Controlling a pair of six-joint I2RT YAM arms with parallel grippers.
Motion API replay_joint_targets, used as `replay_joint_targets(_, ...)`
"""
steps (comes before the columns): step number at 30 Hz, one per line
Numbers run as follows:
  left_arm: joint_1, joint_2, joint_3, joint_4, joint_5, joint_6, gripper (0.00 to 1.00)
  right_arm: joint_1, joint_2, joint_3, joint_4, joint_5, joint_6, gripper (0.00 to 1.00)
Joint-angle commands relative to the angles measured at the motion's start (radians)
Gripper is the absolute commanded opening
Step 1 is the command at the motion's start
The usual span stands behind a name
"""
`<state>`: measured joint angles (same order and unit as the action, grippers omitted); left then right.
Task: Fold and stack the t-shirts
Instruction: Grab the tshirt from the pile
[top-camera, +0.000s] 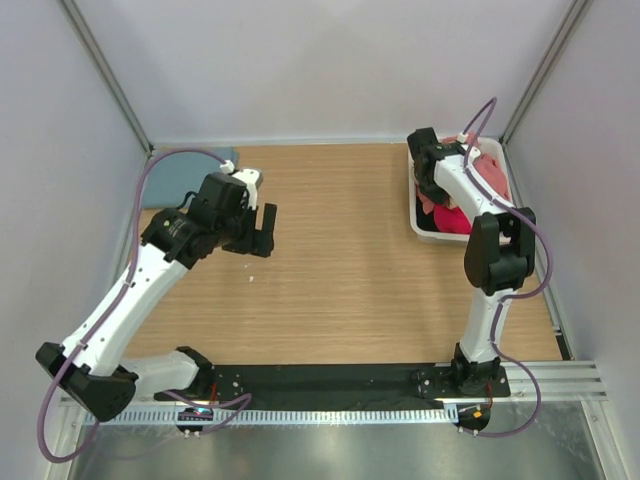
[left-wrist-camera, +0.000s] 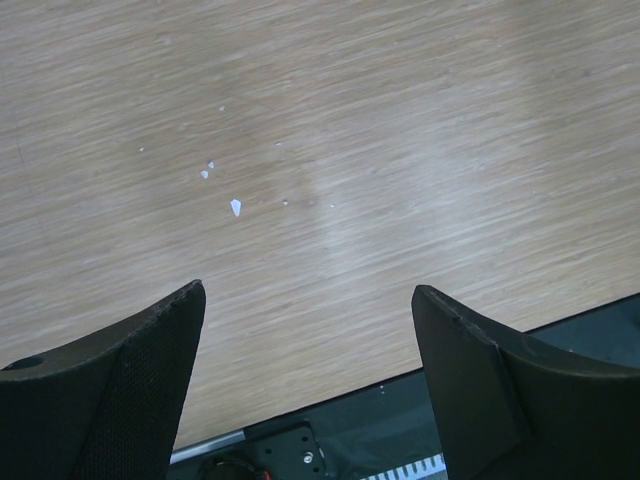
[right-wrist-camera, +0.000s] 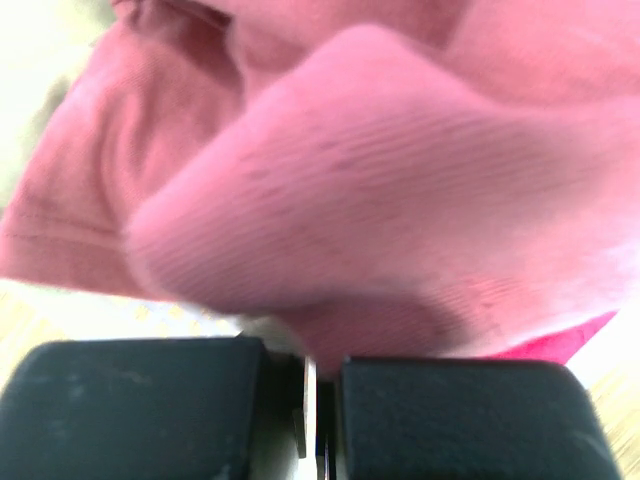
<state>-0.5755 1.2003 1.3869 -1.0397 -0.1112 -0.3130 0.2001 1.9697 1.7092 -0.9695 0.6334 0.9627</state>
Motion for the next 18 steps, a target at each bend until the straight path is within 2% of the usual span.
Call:
replay_joint_targets(1, -0.003, -0.079, -0.032, 0.042, 0.063, -0.058, 0.85, 0.019, -0.081, -0.012, 0.130, 0.026, -0.077, 0.01)
replay_joint_targets(3, -0.003, -0.129, -0.092, 0.091, 0.079, -0.087, 0.85, 0.019, -0.115, -0.052, 0.190, 0.003, -0.142, 0.01)
replay_joint_targets(6, -0.003, -0.110, -0.022, 0.055, 0.105, -0.094, 0.86, 0.021, -0.175, -0.072, 0.199, -0.073, -0.203, 0.02)
replay_joint_targets(9, -0.006, -0.079, -0.005, 0.055, 0.120, -0.074, 0.86, 0.019, -0.195, -0.077, 0.235, -0.113, -0.286, 0.14)
replay_joint_targets(12, -0.006, -0.059, 0.000, 0.064, 0.122, -0.083, 0.86, 0.018, -0.180, -0.074, 0.241, -0.123, -0.324, 0.18)
replay_joint_targets(14, -0.006, -0.039, 0.032, 0.044, 0.134, -0.077, 0.86, 0.012, -0.169, -0.079, 0.244, -0.144, -0.325, 0.13)
replay_joint_targets(15, -0.021, -0.036, 0.043, 0.037, 0.125, -0.072, 0.86, 0.012, -0.167, -0.091, 0.255, -0.152, -0.315, 0.01)
replay_joint_targets(18, -0.038, -0.042, 0.058, 0.030, 0.119, -0.066, 0.86, 0.010, -0.169, -0.120, 0.285, -0.164, -0.297, 0.01)
